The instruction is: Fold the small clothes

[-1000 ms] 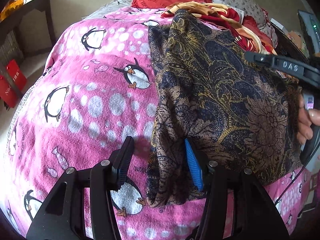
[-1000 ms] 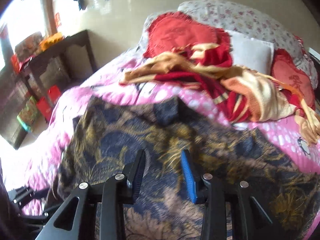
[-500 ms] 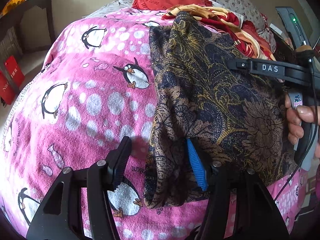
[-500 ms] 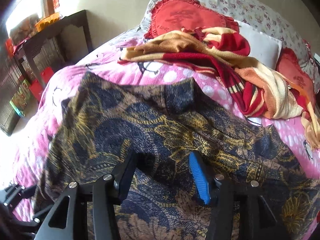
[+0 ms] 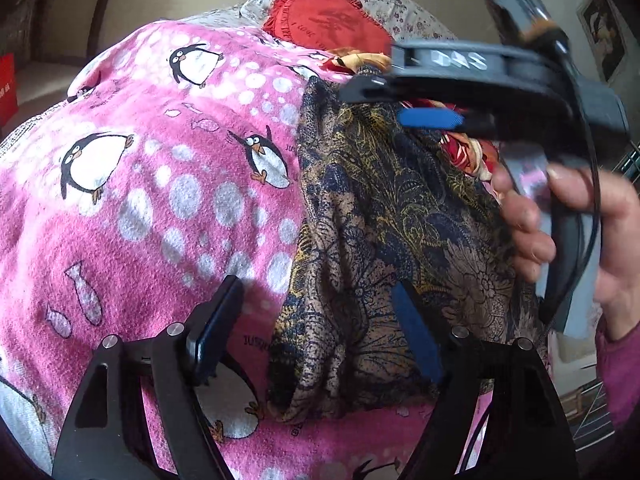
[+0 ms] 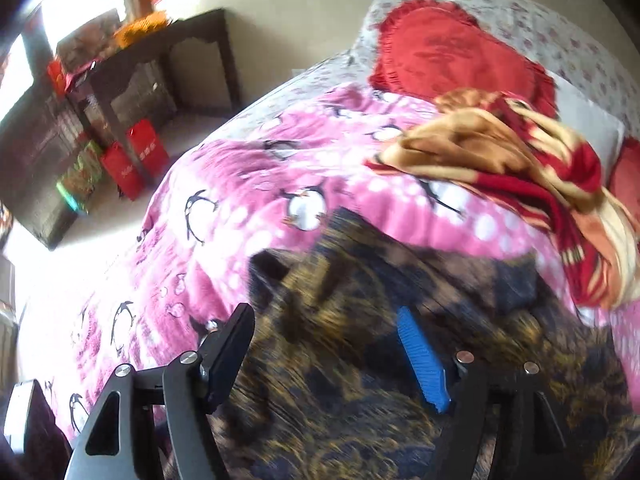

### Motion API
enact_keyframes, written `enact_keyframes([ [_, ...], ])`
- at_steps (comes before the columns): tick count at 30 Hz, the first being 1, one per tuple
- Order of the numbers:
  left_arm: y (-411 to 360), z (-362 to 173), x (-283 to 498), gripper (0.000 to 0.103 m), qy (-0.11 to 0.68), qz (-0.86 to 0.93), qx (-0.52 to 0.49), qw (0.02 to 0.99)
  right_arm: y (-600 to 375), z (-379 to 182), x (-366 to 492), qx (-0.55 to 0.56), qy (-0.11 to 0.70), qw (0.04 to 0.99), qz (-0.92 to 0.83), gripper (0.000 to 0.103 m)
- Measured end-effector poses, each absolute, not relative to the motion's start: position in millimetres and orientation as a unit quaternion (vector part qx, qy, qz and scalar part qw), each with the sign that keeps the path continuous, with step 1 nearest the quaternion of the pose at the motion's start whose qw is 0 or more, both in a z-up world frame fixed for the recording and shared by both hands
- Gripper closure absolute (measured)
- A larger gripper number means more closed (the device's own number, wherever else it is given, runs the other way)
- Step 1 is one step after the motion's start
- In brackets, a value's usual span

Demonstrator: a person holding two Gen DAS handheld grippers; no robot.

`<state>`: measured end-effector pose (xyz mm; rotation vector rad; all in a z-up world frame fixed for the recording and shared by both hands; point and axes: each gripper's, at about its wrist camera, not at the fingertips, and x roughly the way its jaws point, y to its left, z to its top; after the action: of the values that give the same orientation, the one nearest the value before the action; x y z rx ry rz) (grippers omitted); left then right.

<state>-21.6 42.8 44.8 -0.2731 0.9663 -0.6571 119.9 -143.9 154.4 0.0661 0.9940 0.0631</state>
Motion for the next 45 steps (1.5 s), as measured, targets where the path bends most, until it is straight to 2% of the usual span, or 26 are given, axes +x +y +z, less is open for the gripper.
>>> enact_keyframes([
  [1,43,45,-22,0.025,0.453,-0.31,-0.127,0.826,-131,151,130,0.008,0.489,0.872,0.028,0.02],
  [2,45,44,-25,0.025,0.45,-0.311,-0.124,0.828,-124,147,138,-0.008,0.498,0.867,0.024,0.019],
  [7,47,43,-31,0.024,0.443,-0.315,-0.12,0.831,-100,119,166,-0.058,0.542,0.838,-0.023,0.016],
  [9,47,43,-32,0.023,0.442,-0.317,-0.121,0.831,-97,114,168,-0.078,0.535,0.841,-0.035,0.019],
  [10,43,43,-30,0.023,0.442,-0.317,-0.121,0.83,-100,115,164,-0.081,0.53,0.843,-0.038,0.031],
  [11,43,43,-30,0.023,0.442,-0.316,-0.12,0.831,-103,117,162,-0.086,0.523,0.846,-0.046,0.049],
  [12,42,43,-31,0.023,0.443,-0.315,-0.119,0.831,-107,122,157,-0.089,0.517,0.85,-0.049,0.054],
  [14,37,44,-32,0.021,0.443,-0.313,-0.117,0.832,-123,133,148,-0.071,0.512,0.856,-0.029,0.076],
  [17,28,48,-30,0.02,0.441,-0.308,-0.118,0.835,-144,148,132,-0.009,0.502,0.865,0.008,0.082],
  [21,18,51,-25,0.02,0.442,-0.315,-0.116,0.832,-165,163,116,0.051,0.486,0.872,0.038,0.083],
  [22,15,52,-24,0.022,0.446,-0.317,-0.116,0.829,-167,165,111,0.053,0.484,0.873,0.038,0.083],
  [23,13,53,-23,0.044,0.45,-0.323,-0.119,0.824,-168,166,107,0.055,0.482,0.873,0.04,0.083],
  [24,10,53,-23,0.057,0.458,-0.328,-0.122,0.817,-168,167,106,0.055,0.481,0.874,0.041,0.083],
  [25,7,54,-22,0.073,0.467,-0.331,-0.121,0.811,-170,169,102,0.056,0.478,0.876,0.041,0.083],
  [27,5,57,-25,0.077,0.466,-0.335,-0.116,0.811,-171,171,98,0.059,0.474,0.877,0.044,0.083],
  [28,3,60,-28,0.084,0.463,-0.338,-0.112,0.812,-174,174,95,0.061,0.472,0.878,0.045,0.083],
  [37,-32,108,-48,0.089,0.445,-0.387,-0.086,0.803,-212,205,65,0.069,0.452,0.889,0.032,0.084],
  [45,-111,151,-92,0.089,0.423,-0.461,-0.015,0.78,-275,231,16,0.066,0.434,0.899,-0.004,0.085],
])
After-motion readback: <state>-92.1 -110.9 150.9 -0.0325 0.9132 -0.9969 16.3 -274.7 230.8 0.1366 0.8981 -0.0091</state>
